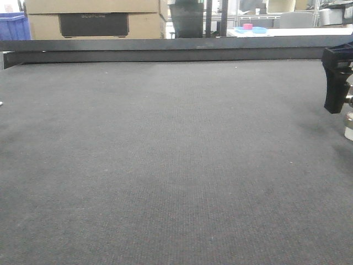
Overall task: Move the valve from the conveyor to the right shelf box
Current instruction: 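Close the right gripper around the valve body and lift it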
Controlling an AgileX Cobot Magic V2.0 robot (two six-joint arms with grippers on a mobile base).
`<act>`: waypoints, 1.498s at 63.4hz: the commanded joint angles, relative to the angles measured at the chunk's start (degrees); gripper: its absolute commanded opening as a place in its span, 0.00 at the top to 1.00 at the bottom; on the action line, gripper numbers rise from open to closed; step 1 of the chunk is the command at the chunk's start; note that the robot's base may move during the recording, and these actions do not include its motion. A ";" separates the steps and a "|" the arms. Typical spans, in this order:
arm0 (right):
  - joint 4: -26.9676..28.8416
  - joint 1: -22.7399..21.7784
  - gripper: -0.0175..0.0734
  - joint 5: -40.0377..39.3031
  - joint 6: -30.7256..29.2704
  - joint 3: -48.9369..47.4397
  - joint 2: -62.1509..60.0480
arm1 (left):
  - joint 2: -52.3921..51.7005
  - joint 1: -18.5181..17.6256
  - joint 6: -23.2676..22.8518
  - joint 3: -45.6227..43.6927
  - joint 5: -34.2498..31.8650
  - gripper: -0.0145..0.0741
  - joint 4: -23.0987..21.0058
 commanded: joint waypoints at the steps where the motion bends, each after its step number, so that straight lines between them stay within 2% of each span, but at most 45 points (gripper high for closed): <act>1: -0.86 -0.34 0.19 0.21 0.07 -0.44 -0.25 | 0.03 -0.41 -0.34 -0.56 -0.10 0.16 -0.30; 16: -0.86 -0.34 0.20 1.79 0.07 -0.44 -0.25 | 0.03 -0.41 -0.34 -0.56 -0.10 0.16 -0.30; 21: -0.86 -0.34 0.26 2.19 0.07 -0.44 -0.25 | 0.03 -0.41 -0.34 -0.56 -0.10 0.16 -0.30; 25: -0.86 -0.34 0.36 2.19 0.07 -0.44 -0.25 | 0.03 -0.41 -0.34 -0.56 0.03 0.16 -0.30; 37: -0.86 -0.34 0.91 3.07 0.07 -0.44 -0.37 | 0.03 -0.41 -0.34 -0.56 0.48 0.16 -0.30; 40: -0.86 -0.34 0.99 2.88 0.19 -0.44 -0.61 | 0.03 -0.41 -0.34 -0.56 1.20 0.16 -0.30; 57: -0.86 -0.34 0.98 -0.39 0.67 -0.53 -7.58 | 4.74 -0.31 -0.34 -3.96 7.36 0.16 1.90; 81: -0.12 -0.34 0.98 -4.37 0.67 -0.42 -20.25 | 28.14 0.16 0.00 -20.94 19.27 0.16 10.81; 89: -0.01 -0.34 0.98 -4.40 0.67 -0.42 -21.88 | 37.34 3.36 2.89 -26.55 24.09 0.16 9.39; 95: -0.01 -0.34 0.98 -4.40 0.67 -0.42 -21.95 | 42.68 6.05 4.56 -29.36 23.49 0.16 6.77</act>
